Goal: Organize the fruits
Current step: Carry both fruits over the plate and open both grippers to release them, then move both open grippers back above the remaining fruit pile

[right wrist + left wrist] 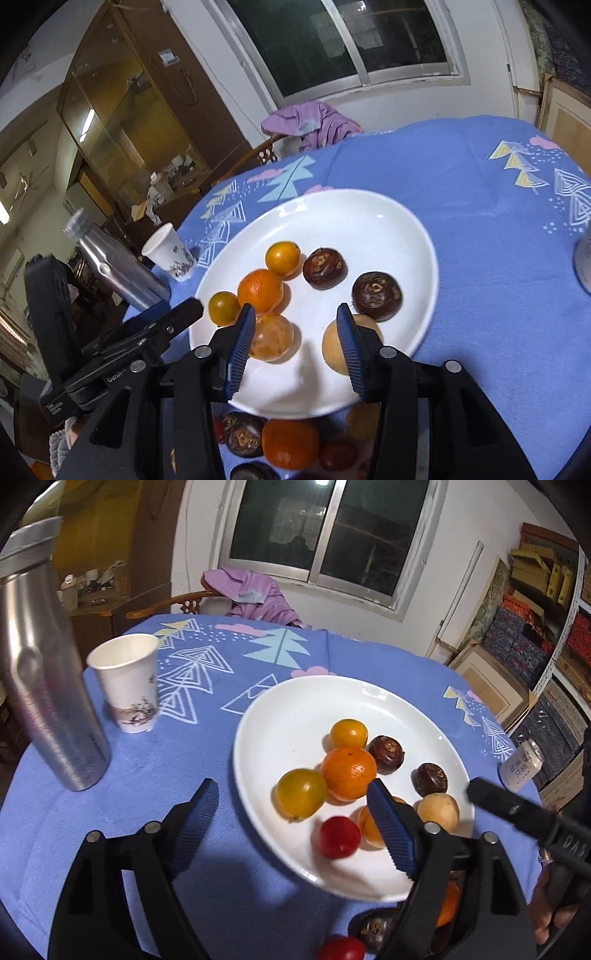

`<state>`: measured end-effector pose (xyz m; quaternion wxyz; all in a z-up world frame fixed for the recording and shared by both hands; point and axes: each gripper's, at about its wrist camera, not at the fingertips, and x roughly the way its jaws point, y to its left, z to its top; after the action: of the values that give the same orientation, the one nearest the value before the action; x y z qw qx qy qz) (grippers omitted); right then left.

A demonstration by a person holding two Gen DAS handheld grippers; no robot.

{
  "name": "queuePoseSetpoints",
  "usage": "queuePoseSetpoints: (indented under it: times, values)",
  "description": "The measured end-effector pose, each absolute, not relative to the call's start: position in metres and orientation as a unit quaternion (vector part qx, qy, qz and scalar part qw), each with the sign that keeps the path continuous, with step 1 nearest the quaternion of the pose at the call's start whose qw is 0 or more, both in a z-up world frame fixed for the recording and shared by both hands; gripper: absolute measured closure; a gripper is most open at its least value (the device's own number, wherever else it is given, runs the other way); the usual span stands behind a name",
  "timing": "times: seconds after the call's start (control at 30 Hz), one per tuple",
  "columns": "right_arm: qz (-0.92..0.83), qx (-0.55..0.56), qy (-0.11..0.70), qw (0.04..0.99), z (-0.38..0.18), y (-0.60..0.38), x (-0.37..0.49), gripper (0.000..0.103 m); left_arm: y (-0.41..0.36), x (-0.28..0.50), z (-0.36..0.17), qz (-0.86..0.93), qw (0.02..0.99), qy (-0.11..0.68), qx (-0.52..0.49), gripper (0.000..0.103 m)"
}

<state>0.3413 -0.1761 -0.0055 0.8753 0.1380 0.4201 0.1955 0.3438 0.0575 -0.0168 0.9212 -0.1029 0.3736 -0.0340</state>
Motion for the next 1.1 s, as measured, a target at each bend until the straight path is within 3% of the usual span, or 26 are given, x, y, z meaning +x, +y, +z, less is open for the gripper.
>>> queuePoseSetpoints:
  times: [0.1, 0.27, 0.63, 1.1]
  values:
    - [0.188, 0.140, 0.396, 0.888, 0.013, -0.194, 0.316, 0.040, 0.066, 0.319, -0.016, -0.030, 0.921, 0.373, -0.110, 0.014]
    - [0.168, 0.151, 0.362, 0.904, 0.021, -0.229, 0.265, 0.028, 0.066, 0.270, -0.023, -0.026, 0.922, 0.376, -0.094, 0.012]
    - [0.146, 0.262, 0.388, 0.872, -0.013, -0.290, 0.235, 0.025, 0.036, 0.201, -0.040, -0.029, 0.926, 0.376, -0.021, 0.007]
    - [0.144, 0.263, 0.392, 0.869, -0.015, -0.289, 0.235, 0.020, 0.013, 0.203, -0.053, -0.051, 0.917, 0.394, 0.030, 0.005]
